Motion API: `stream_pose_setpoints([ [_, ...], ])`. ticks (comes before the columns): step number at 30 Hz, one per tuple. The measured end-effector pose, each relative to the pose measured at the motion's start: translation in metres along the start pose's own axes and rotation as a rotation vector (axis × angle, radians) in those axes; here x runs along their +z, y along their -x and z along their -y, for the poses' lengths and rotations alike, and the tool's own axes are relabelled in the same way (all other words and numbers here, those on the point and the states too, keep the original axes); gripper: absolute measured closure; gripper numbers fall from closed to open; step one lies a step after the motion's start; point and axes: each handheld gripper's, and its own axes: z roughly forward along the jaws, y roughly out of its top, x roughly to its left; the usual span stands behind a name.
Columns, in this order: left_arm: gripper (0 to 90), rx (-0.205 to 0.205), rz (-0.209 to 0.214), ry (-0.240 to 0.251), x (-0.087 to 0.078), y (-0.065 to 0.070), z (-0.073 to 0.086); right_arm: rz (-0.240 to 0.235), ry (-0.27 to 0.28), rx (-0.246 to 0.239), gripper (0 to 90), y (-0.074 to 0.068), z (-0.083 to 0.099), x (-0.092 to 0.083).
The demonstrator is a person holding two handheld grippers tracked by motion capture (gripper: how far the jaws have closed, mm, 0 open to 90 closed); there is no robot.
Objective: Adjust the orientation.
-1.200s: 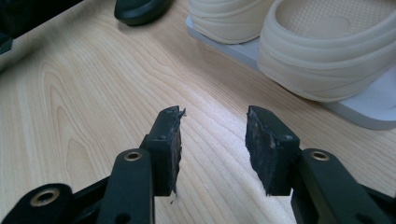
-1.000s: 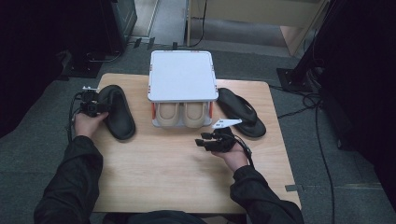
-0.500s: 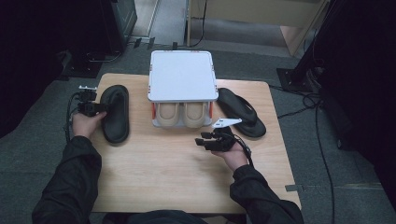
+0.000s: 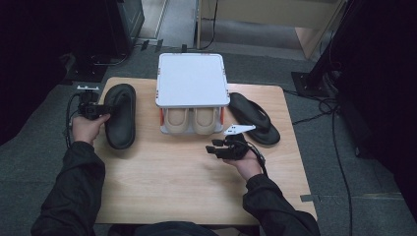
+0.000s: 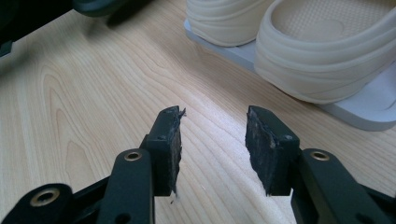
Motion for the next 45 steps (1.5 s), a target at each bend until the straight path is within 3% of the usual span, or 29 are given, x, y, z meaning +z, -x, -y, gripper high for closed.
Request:
stream_pose_setpoints([
  [8, 68.5, -0.001, 0.028, 0.005, -0.011, 0.013, -0.008, 0.000, -0.002, -0.001, 56.1, 0.000, 0.000, 0.001],
  [11, 68.6, -0.032, 0.056, 0.015, -0.013, 0.013, -0.012, 0.003, -0.002, 0.005, 56.1, 0.001, 0.000, 0.000],
  [14, 68.6, -0.043, 0.057, 0.006, -0.014, 0.014, -0.019, 0.007, 0.003, 0.007, 56.1, 0.002, 0.000, 0.000],
  [28, 68.6, 0.022, 0.024, 0.009, -0.031, 0.048, -0.075, 0.000, -0.006, -0.007, 56.1, 0.000, -0.003, 0.002],
  [45, 68.4, 0.067, 0.037, 0.016, -0.037, 0.096, -0.136, 0.001, -0.011, -0.016, 56.2, -0.001, -0.004, 0.004],
])
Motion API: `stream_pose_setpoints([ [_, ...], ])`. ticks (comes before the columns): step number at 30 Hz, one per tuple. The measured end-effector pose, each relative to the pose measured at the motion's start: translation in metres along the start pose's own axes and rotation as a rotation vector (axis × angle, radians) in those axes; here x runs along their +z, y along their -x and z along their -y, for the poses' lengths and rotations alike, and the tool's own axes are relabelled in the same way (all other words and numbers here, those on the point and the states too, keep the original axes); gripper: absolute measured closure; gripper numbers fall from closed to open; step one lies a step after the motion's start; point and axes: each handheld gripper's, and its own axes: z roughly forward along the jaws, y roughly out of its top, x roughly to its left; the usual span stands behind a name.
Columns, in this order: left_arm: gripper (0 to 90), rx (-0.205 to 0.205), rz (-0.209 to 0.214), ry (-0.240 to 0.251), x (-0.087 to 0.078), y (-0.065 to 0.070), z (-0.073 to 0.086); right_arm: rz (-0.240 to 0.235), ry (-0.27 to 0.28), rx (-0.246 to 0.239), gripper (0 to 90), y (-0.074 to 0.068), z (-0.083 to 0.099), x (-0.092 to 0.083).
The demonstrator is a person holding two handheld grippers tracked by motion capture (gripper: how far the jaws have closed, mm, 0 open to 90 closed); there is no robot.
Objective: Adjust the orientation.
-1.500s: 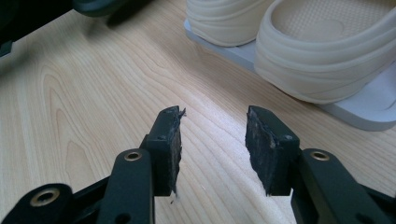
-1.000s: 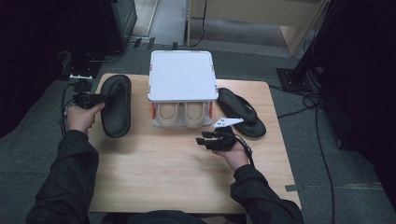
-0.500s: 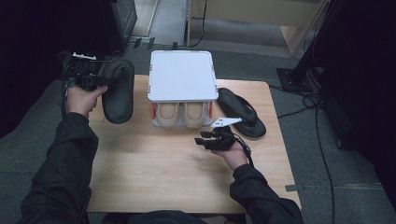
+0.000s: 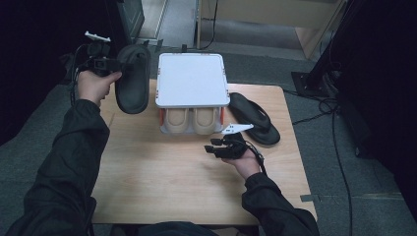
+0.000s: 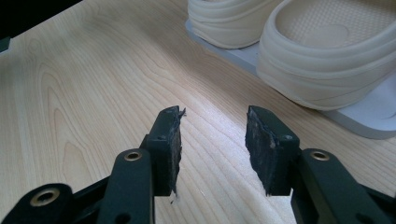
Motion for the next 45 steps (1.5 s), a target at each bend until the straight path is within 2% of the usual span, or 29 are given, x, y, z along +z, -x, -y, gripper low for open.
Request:
stream_pose_setpoints([
  [8, 68.5, 0.032, 0.016, -0.006, 0.015, 0.029, -0.017, -0.002, 0.005, -0.001, 56.1, 0.000, 0.000, 0.000],
  [13, 68.5, 0.044, 0.028, -0.020, 0.030, 0.048, -0.025, -0.006, 0.005, -0.002, 56.1, 0.000, -0.001, -0.001],
  [19, 68.4, 0.039, 0.057, -0.030, 0.052, 0.070, -0.032, -0.012, 0.011, -0.001, 56.1, -0.002, -0.001, -0.002],
  [26, 68.4, 0.049, 0.068, -0.044, 0.077, 0.090, -0.036, -0.020, 0.017, -0.003, 56.1, -0.001, -0.002, -0.003],
  [31, 68.4, 0.043, 0.071, -0.069, 0.095, 0.093, -0.033, -0.019, 0.022, 0.001, 56.1, 0.000, -0.002, -0.005],
  [35, 68.3, 0.025, 0.073, -0.080, 0.104, 0.088, -0.027, -0.016, 0.027, 0.005, 56.1, 0.001, -0.002, -0.007],
  [38, 68.2, 0.024, 0.079, -0.082, 0.105, 0.085, -0.026, -0.009, 0.033, 0.007, 56.2, 0.003, -0.001, -0.009],
  [42, 67.2, 0.050, 0.061, -0.086, 0.104, 0.088, -0.027, 0.000, 0.039, 0.015, 56.1, 0.006, -0.001, -0.012],
  [45, 64.7, 0.062, 0.063, -0.086, 0.101, 0.087, -0.027, 0.008, 0.047, 0.019, 56.2, 0.009, -0.002, -0.014],
])
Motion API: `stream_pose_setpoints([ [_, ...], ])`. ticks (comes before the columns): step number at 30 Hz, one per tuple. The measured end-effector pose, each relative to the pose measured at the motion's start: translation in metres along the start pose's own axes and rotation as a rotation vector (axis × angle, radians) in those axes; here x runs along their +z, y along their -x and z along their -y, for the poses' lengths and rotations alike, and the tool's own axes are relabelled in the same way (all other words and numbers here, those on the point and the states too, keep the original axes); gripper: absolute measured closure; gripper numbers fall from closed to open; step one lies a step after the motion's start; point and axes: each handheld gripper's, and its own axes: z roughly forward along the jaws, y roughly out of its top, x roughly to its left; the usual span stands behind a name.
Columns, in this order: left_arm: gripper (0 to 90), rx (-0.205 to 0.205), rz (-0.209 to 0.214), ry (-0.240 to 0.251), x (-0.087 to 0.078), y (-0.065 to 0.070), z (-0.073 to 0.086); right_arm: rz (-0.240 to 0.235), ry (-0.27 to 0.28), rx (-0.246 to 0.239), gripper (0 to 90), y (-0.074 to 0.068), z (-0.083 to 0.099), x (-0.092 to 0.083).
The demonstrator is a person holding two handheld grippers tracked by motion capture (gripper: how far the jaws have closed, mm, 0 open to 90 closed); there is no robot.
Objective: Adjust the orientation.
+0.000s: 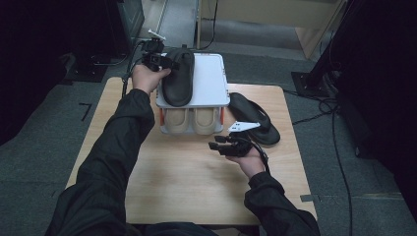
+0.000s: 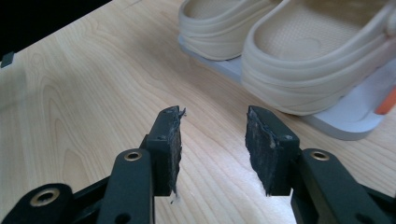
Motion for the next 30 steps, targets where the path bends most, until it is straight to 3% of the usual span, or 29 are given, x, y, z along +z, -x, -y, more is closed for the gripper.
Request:
stream_pose_setpoints([
  [7, 54.5, 0.045, 0.016, 0.024, -0.021, -0.001, 0.003, 0.027, 0.030, 0.016, 56.1, 0.011, 0.000, -0.012],
  [15, 54.1, 0.033, 0.035, 0.066, -0.046, -0.012, 0.019, 0.089, 0.052, 0.051, 56.6, 0.032, 0.000, -0.031],
  [21, 53.8, 0.062, 0.006, 0.055, -0.057, -0.020, 0.036, 0.146, 0.049, 0.084, 58.3, 0.052, 0.003, -0.032],
  [24, 53.9, 0.047, 0.017, 0.063, -0.060, -0.026, 0.049, 0.169, 0.038, 0.106, 62.6, 0.063, 0.005, -0.033],
  [27, 54.1, 0.035, 0.026, 0.070, -0.063, -0.031, 0.059, 0.209, 0.011, 0.098, 66.0, 0.076, 0.005, -0.034],
  [30, 54.2, 0.023, 0.021, 0.081, -0.068, -0.037, 0.070, 0.222, 0.017, 0.116, 67.6, 0.089, 0.006, -0.036],
])
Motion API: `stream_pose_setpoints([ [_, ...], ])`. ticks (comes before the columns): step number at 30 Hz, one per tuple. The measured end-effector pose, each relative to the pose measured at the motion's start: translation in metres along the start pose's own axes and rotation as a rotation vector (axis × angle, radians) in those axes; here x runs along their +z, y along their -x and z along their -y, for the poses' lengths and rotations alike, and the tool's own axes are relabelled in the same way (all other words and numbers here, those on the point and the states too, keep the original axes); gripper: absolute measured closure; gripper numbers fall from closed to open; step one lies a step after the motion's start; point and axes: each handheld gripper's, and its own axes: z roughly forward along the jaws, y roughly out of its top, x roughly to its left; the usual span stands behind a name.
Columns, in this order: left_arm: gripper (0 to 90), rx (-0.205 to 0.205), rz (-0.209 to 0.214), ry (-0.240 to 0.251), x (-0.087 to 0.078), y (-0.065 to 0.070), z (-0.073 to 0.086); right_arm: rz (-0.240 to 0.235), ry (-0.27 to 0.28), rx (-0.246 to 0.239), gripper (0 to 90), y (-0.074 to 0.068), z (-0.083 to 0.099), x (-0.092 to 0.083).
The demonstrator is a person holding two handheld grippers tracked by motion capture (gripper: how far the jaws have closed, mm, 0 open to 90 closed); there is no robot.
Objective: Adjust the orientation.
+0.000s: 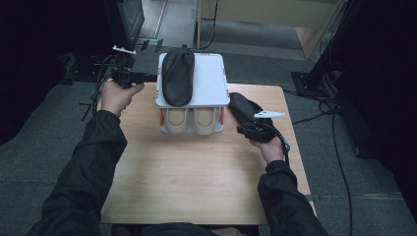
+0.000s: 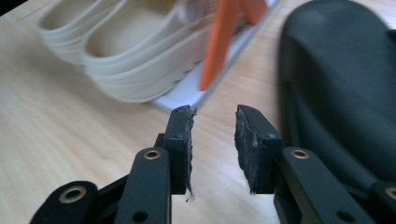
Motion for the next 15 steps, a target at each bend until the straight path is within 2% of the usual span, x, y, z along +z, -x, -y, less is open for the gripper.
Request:
stream_pose_setpoints([
  [3, 54.1, -0.004, -0.006, 0.003, -0.004, -0.005, 0.011, 0.025, -0.007, 0.012, 67.9, 0.012, 0.000, 0.003],
  [7, 54.1, 0.015, 0.006, -0.004, -0.004, -0.007, 0.026, 0.027, -0.015, 0.036, 69.3, 0.022, 0.000, 0.009],
  [10, 54.1, 0.034, 0.000, -0.020, -0.002, -0.006, 0.038, 0.033, -0.030, 0.053, 69.4, 0.024, 0.001, 0.013],
  [15, 53.9, 0.034, 0.012, -0.017, -0.002, -0.004, 0.052, 0.044, -0.055, 0.032, 69.4, 0.025, 0.004, 0.020],
])
